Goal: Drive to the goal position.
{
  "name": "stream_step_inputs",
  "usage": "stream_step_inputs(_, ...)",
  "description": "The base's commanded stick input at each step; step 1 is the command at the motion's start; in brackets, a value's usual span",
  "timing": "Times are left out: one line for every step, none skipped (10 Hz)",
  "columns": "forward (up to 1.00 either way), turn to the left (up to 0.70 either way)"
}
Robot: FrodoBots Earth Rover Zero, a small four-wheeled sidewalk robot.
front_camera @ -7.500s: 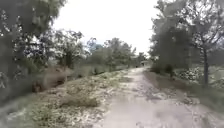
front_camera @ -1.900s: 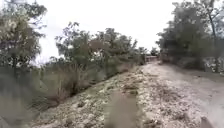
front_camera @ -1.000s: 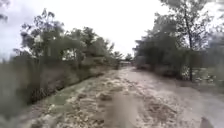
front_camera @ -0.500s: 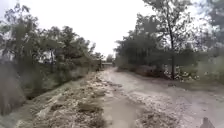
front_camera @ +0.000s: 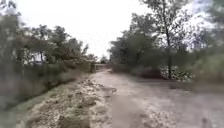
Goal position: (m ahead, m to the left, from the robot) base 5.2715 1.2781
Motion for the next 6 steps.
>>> stream_step_inputs(0.7, 0.0)
stream_step_inputs(0.7, 0.0)
stream_step_inputs(0.7, 0.0)
stream_step_inputs(0.7, 0.0)
stream_step_inputs(0.7, 0.0)
stream_step_inputs(0.7, 0.0)
